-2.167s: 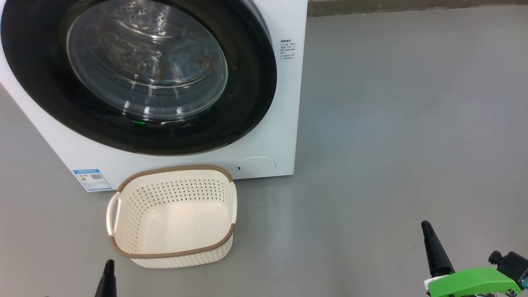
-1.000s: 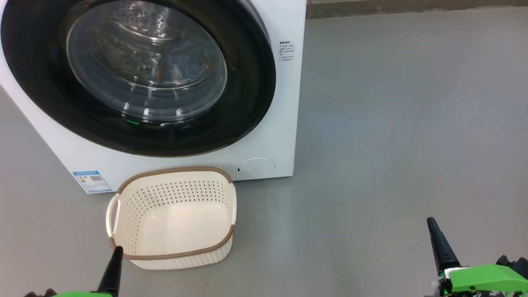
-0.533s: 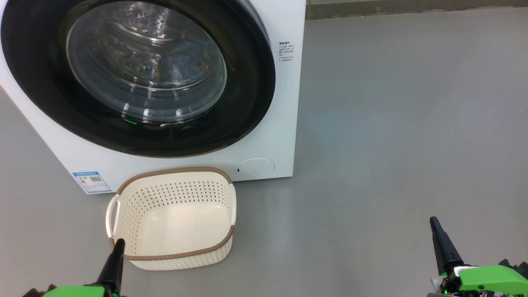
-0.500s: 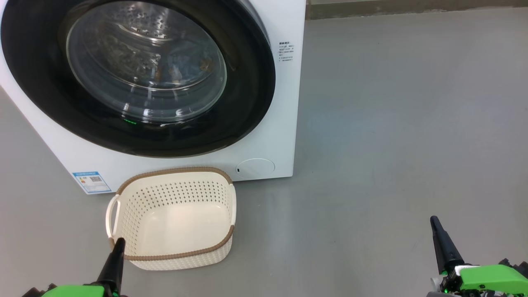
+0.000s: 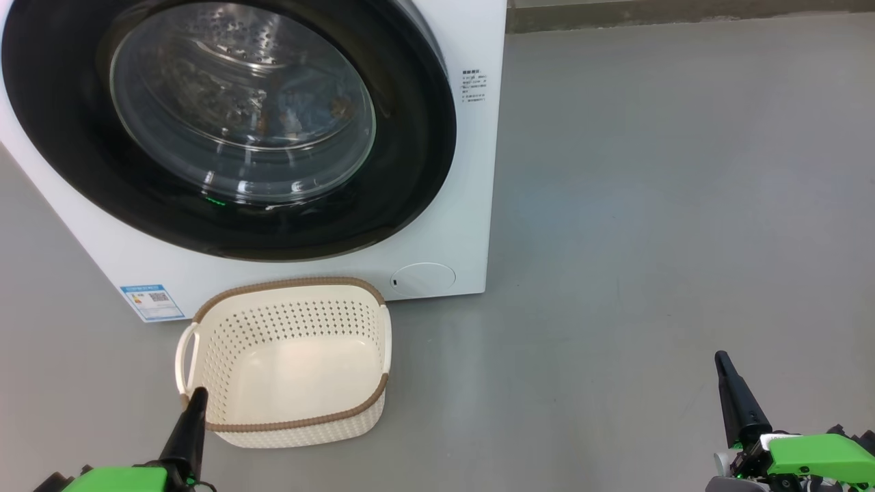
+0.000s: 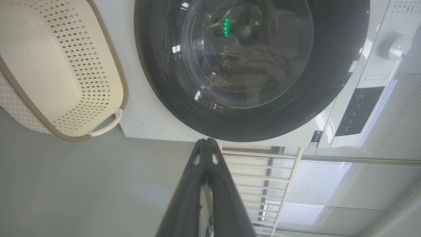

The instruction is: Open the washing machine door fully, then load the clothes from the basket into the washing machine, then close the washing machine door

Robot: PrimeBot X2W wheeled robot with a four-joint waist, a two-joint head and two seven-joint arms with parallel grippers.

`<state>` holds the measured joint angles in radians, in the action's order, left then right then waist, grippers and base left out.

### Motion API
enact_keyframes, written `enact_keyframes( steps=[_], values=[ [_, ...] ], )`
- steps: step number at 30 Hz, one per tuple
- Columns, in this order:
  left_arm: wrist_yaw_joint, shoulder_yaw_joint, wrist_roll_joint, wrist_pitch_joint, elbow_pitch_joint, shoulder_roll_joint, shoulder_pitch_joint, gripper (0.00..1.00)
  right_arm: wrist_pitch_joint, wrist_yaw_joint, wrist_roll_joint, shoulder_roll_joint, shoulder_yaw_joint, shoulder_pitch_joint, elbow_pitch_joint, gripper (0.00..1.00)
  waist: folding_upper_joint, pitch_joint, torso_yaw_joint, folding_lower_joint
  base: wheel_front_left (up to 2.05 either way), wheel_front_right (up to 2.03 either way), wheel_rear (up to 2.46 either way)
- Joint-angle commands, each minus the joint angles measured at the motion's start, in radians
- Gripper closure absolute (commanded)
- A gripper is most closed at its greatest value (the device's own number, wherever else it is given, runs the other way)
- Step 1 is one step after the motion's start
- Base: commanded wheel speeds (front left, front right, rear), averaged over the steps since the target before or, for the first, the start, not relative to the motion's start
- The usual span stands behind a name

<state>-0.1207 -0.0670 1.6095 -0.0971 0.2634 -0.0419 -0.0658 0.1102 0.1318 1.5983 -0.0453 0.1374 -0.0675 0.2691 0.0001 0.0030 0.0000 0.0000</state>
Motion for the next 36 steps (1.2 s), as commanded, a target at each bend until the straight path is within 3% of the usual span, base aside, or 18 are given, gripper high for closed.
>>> enact_keyframes(
  steps=[1, 36],
  values=[
    [-0.010, -0.032, 0.011, -0.004, -0.019, -0.019, -0.041, 1.00, 0.004, -0.001, 0.009, -0.005, -0.023, -0.040, -0.024, 1.00, -0.0001, 0.000, 0.000, 0.0000, 0.00, 0.00, 0.00],
    [-0.010, -0.038, 0.006, -0.009, -0.018, -0.015, -0.041, 1.00, 0.004, -0.001, 0.009, -0.005, -0.022, -0.040, -0.024, 1.00, -0.0001, 0.000, 0.000, 0.0000, 0.00, 0.00, 0.00]
  ],
)
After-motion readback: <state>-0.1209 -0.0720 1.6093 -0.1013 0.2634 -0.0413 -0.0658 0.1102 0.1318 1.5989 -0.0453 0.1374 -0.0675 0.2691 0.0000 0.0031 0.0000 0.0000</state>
